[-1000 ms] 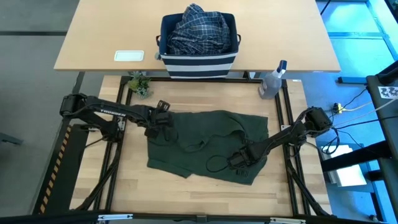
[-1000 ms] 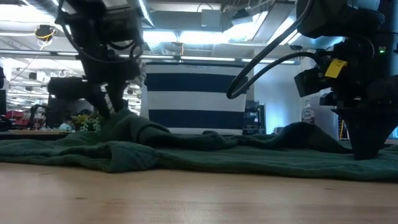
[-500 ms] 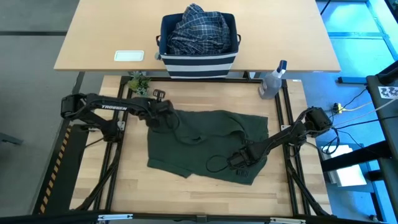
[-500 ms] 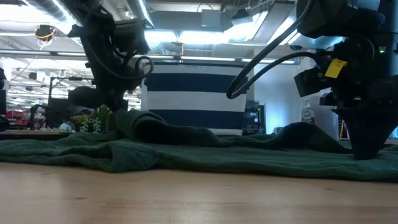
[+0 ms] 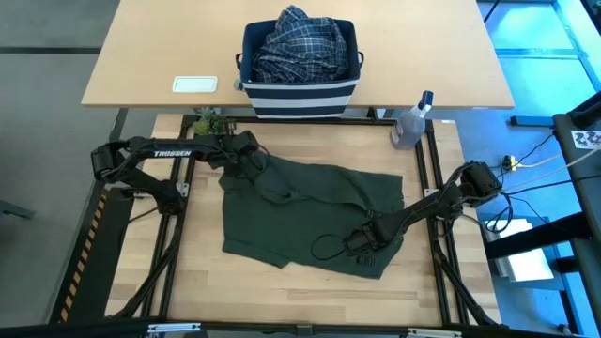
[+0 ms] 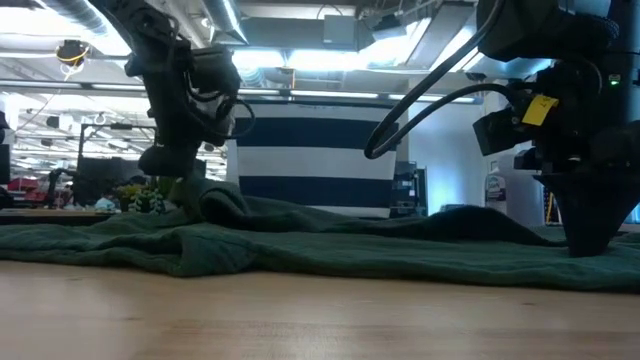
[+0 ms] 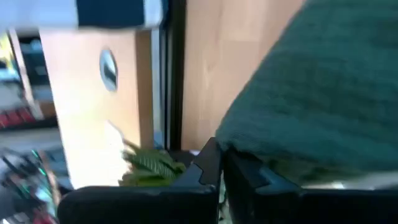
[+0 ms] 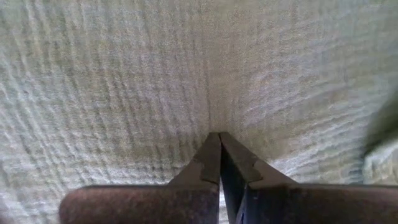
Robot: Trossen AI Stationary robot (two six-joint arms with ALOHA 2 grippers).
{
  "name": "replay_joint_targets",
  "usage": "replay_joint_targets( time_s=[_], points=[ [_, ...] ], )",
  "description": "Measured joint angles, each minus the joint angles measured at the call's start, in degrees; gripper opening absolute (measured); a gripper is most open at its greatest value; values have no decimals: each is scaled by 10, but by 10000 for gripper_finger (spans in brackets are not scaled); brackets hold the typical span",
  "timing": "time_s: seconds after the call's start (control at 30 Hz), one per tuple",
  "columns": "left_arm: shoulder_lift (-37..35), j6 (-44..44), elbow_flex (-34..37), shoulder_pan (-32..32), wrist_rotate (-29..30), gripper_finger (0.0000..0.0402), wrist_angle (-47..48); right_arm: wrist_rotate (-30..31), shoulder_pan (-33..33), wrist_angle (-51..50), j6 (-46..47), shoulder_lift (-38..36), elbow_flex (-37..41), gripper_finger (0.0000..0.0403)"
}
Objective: Fold Laundry from Bin
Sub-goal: Fold the green polo shirt
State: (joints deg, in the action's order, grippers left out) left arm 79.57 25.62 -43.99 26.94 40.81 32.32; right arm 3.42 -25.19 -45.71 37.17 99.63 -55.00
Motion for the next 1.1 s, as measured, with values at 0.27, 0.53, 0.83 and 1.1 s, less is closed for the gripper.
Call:
replay_joint_targets(
  time_s=[0.27, 0.53, 0.83, 1.1],
  points=[
    [-1, -41, -2, 33, -1, 49, -3, 0, 0, 0, 0, 0, 0, 1],
    [-3, -40, -47, 30, -9, 98, -3, -10, 0, -2, 0, 0, 0, 1],
    [2, -58, -66, -58, -241, 109, -27, -9, 0, -28, -2, 2, -14, 1],
    [41, -102, -51, -145, -217, 109, -69, -2, 0, -25, -8, 2, -16, 1]
  ],
)
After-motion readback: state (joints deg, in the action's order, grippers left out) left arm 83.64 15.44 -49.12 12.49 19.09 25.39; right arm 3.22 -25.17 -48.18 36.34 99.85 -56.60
